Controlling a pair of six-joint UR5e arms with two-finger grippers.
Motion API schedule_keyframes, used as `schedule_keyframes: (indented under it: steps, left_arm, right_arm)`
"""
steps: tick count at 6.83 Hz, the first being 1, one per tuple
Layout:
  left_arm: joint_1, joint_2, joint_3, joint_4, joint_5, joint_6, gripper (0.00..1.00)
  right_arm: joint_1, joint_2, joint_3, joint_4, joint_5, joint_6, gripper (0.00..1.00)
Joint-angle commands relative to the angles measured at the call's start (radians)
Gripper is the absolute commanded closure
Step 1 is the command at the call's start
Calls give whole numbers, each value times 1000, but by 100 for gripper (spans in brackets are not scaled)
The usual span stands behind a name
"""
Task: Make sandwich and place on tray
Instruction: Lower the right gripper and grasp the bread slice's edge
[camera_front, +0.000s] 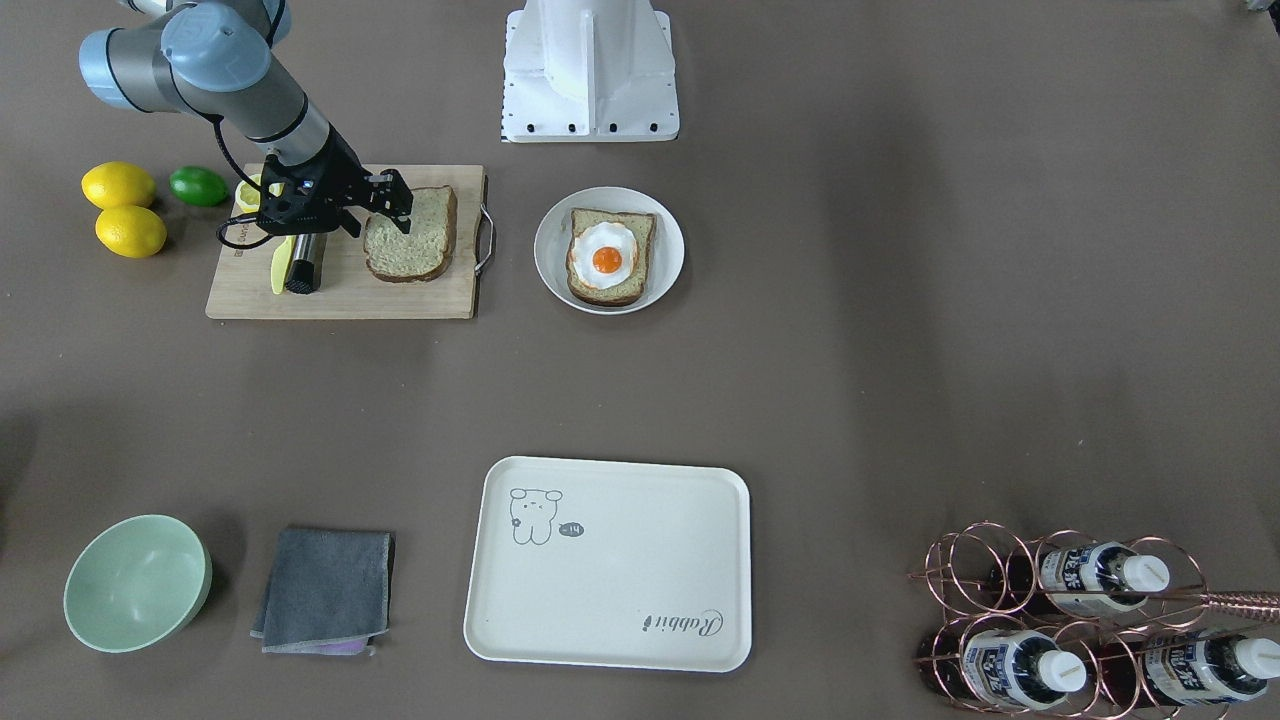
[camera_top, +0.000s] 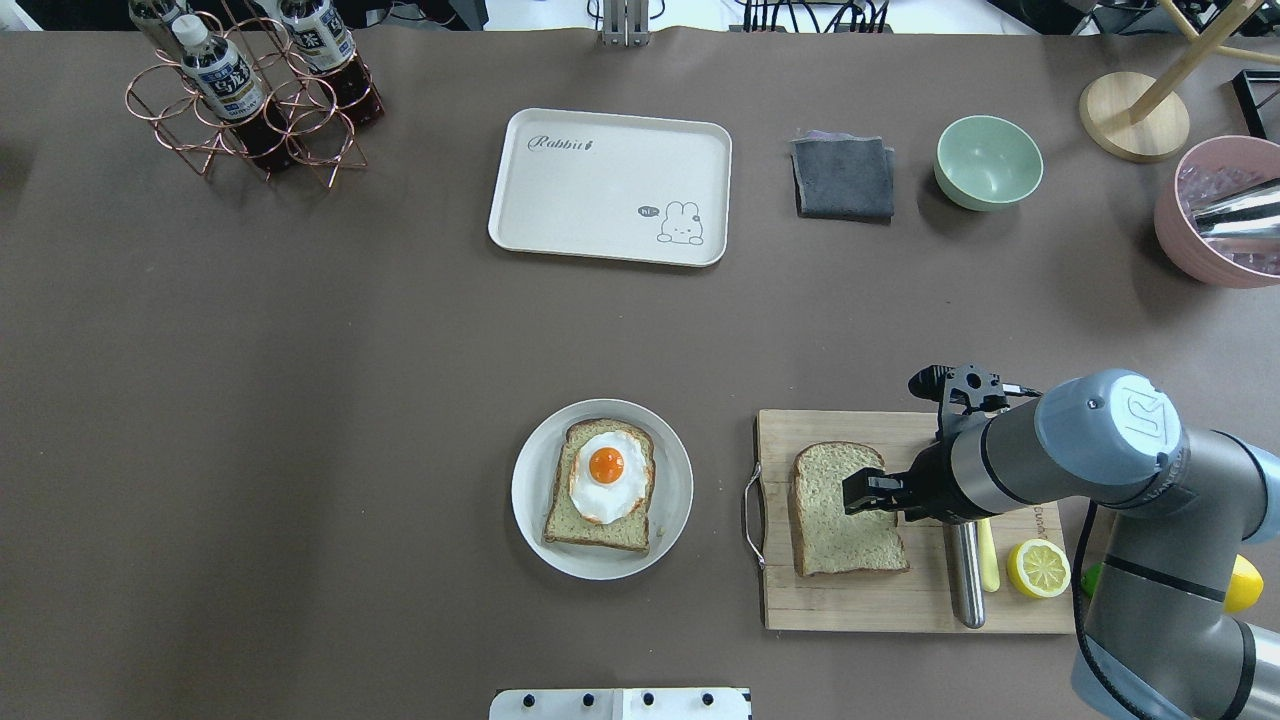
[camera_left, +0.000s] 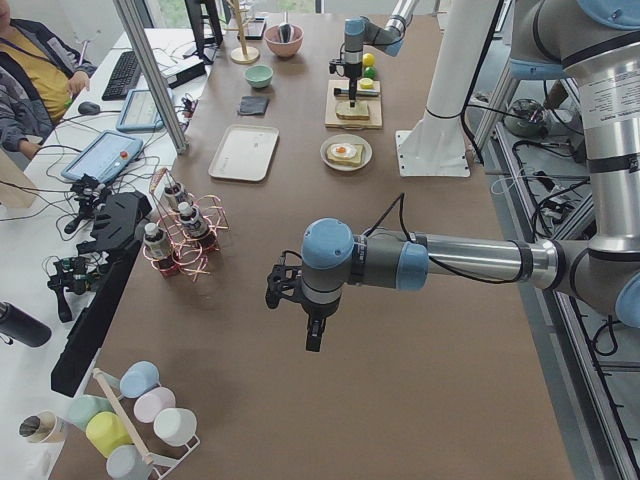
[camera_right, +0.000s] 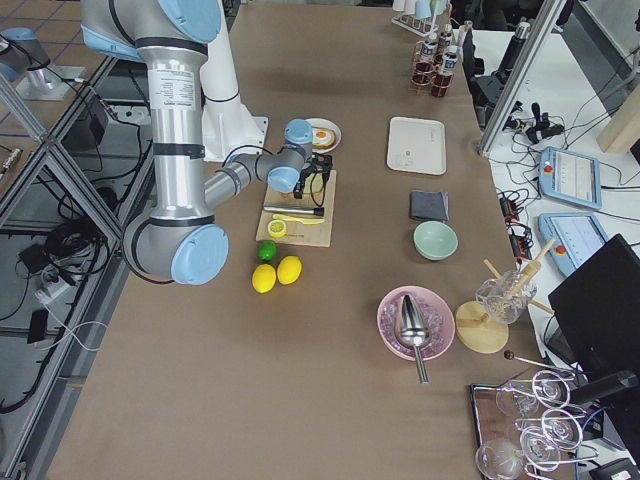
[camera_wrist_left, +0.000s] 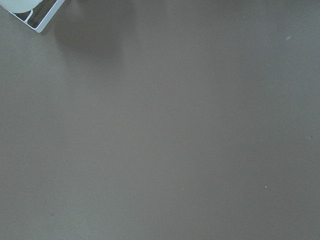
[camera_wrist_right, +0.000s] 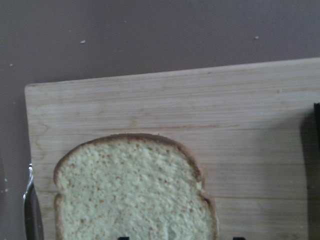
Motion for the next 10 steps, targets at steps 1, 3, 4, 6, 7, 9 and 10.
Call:
schedule_keyframes:
  steps: [1,3,4,6,7,9,10]
  left_arm:
    - [0,2,2,0,-1,0,3]
    - [0,2,8,0,-4,0,3]
    - [0,2,15,-2,-4,5,3]
    - [0,2,15,-2,-5,6,3]
    - [0,2,15,-2,-5,5,3]
    - [0,0,12,-3,-7,3,3]
    - [0,0,9,-3,-7,3,2]
  right_arm:
    - [0,0,-2,1,0,0,42]
    - [1,-1,-2,0,2,2,81]
    - [3,0,7,0,6,2,100]
    - [15,3,7,0,19,0,100]
    - [35,20,12,1,46,3,100]
    - [84,43,36,22,84,41,100]
    - [93,46,30,77,86,72,100]
